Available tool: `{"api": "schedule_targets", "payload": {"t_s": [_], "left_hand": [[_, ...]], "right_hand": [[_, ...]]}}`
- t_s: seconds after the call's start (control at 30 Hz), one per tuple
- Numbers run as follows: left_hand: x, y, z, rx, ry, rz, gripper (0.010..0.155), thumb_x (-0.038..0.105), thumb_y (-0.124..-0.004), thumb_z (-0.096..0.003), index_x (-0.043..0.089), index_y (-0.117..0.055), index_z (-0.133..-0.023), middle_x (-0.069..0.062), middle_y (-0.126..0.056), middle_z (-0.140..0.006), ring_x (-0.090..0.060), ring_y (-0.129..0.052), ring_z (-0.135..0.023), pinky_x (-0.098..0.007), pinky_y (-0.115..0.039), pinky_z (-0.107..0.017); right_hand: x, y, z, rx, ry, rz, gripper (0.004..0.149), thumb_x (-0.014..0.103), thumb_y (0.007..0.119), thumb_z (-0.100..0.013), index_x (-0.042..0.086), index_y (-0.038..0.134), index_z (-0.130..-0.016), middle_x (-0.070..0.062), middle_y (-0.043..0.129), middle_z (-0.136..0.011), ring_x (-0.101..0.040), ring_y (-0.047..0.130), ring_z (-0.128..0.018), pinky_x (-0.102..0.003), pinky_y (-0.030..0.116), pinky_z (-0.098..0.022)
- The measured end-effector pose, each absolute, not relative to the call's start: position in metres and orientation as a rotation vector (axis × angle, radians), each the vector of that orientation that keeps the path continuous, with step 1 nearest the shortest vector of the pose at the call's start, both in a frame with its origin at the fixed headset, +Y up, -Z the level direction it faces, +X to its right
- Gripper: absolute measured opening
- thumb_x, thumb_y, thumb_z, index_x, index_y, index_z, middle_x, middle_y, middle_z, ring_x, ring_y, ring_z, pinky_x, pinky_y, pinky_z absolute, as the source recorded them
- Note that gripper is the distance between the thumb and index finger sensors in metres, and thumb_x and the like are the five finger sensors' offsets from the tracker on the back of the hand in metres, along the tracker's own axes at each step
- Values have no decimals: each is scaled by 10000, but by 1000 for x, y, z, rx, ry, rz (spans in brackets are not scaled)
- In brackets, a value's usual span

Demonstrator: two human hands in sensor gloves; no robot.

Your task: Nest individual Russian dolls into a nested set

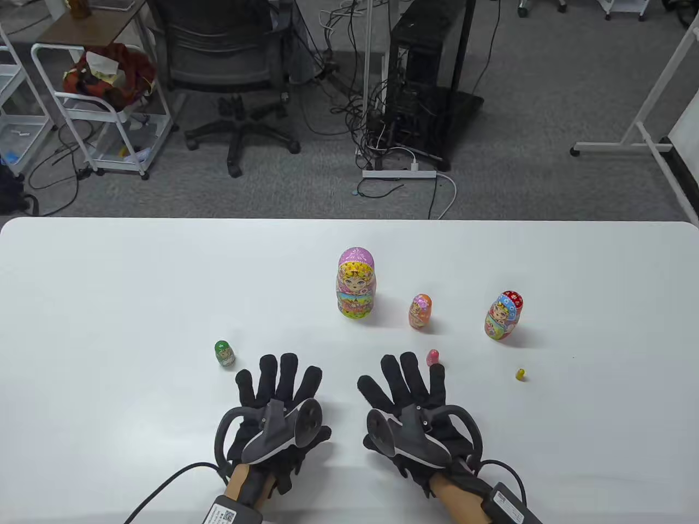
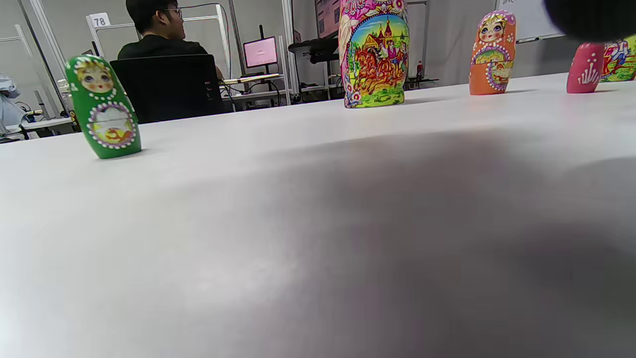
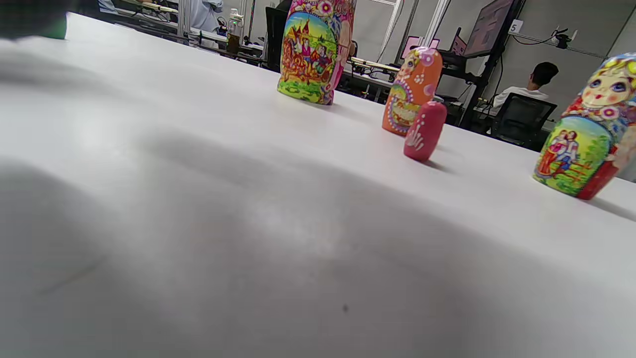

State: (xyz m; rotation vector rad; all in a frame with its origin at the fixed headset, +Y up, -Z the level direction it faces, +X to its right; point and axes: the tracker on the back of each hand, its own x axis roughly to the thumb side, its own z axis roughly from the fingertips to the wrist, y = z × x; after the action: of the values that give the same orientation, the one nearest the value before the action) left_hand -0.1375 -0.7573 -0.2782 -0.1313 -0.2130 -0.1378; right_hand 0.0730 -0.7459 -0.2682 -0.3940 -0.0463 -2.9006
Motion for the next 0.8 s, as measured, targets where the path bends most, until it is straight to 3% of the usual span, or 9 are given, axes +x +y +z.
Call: {"api": "schedule_targets", "payload": {"t_s": [0.2, 0.33, 0.43, 0.53, 0.6, 0.73, 0.8], "left_hand": [[-142, -758, -279, -135, -201, -118, 1004, 795, -583, -377, 366, 16, -1059, -118, 97, -1135, -433, 3, -1059, -744, -48, -634], [-146, -756, -281, -120, -188, -87, 994, 783, -587, -382, 358, -6, -1066, -123, 64, -1146, -428, -32, -1067, -740, -62, -642], [-148, -756, -284, -116, -183, -63, 986, 774, -593, -385, 357, -17, -1069, -124, 41, -1151, -424, -52, -1071, -738, -74, -650], [-147, -755, -287, -115, -175, -43, 978, 767, -597, -390, 353, -35, -1076, -126, 21, -1157, -423, -73, -1075, -736, -89, -655], [-144, -757, -290, -116, -179, -24, 968, 753, -604, -397, 351, -46, -1078, -124, 11, -1160, -421, -83, -1077, -734, -93, -659], [-140, -761, -292, -126, -185, -63, 954, 732, -613, -405, 350, -54, -1077, -124, 1, -1160, -415, -93, -1079, -731, -101, -663], [-140, -762, -290, -117, -197, -59, 949, 728, -616, -406, 350, -62, -1078, -122, -9, -1162, -414, -103, -1080, -730, -106, -665]], "right_hand": [[73, -746, -268, -396, -54, -2930, 929, 746, 641, -387, 465, -31, -963, -13, -141, -1089, -335, -65, -1060, -681, 94, -732], [83, -742, -272, -371, -80, -3071, 867, 695, 632, -427, 447, 18, -987, -22, -49, -1121, -332, 44, -1086, -658, 203, -767], [99, -732, -280, -211, 52, -3182, 810, 651, 653, -445, 430, 120, -1014, -25, 57, -1149, -327, 141, -1105, -644, 266, -780], [118, -721, -298, 119, 179, -3180, 686, 538, 680, -496, 384, 287, -1037, -17, 296, -1159, -311, 397, -1084, -583, 429, -787], [124, -719, -317, 276, 184, -3090, 580, 476, 680, -520, 419, 389, -1018, 15, 403, -1141, -270, 538, -1030, -515, 537, -757], [128, -739, -356, 410, -8, -2927, 573, 519, 650, -507, 540, 343, -990, -11, 457, -1133, -257, 658, -950, -471, 627, -691], [131, -755, -371, 489, -290, -2883, 588, 571, 581, -511, 564, 245, -994, -21, 413, -1160, -266, 655, -972, -489, 605, -713]]}}
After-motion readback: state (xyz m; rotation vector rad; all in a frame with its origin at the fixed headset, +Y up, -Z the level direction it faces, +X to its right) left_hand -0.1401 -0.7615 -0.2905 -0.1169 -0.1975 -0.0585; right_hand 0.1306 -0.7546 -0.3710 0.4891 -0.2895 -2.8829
